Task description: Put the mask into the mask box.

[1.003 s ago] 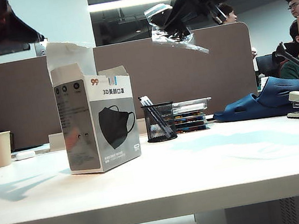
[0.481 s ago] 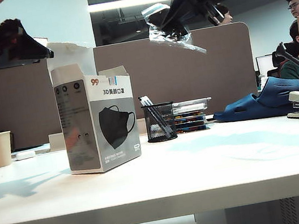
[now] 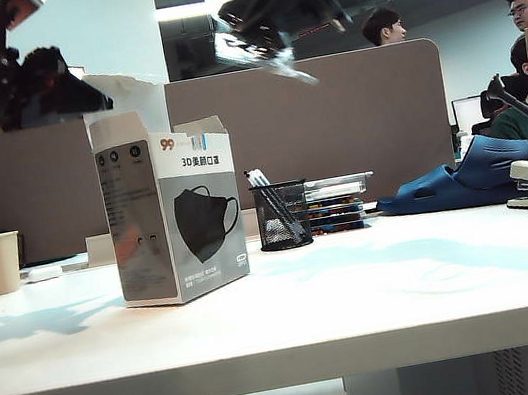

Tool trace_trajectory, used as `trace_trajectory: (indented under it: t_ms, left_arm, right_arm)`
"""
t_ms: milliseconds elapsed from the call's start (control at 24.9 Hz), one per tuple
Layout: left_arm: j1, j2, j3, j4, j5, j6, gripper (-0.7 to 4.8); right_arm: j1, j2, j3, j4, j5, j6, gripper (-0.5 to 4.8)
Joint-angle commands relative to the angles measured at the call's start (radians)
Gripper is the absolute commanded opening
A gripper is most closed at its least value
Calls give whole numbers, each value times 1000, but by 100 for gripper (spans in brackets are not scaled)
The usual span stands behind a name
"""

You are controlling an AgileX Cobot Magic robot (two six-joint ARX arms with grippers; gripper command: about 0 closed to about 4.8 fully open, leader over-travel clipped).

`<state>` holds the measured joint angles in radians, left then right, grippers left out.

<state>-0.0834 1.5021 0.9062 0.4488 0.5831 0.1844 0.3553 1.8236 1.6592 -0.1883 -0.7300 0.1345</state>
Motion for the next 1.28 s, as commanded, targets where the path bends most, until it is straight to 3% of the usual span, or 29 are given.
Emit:
trace_trajectory:
  t_ms: [40,241,321,602,762,963,1284]
  left_arm:
    - [-13,23,3,41,4,-1,232]
    - [-17,32,3,78,5,-2,77]
    - [-17,32,3,77,4,-1,54]
    - [-17,32,3,76,5,-2,51]
    - [-17,32,3,76,5,-1,-8]
    - [-17,32,3,76,5,-1,-7]
    - [-17,32,3,76,5,-2,-7]
  right_arm:
    - [46,-6,3,98,55,0,-5]
    - [87,6,3,176,97,0,-5]
    - [100,17,3,208,111,0,-5]
    - [134,87,3,321,128,0,-5]
    - [158,135,3,439,137,0,-5]
    - [175,201,3,607,171,1,-5]
    - [176,248,2,622,170,1,-5]
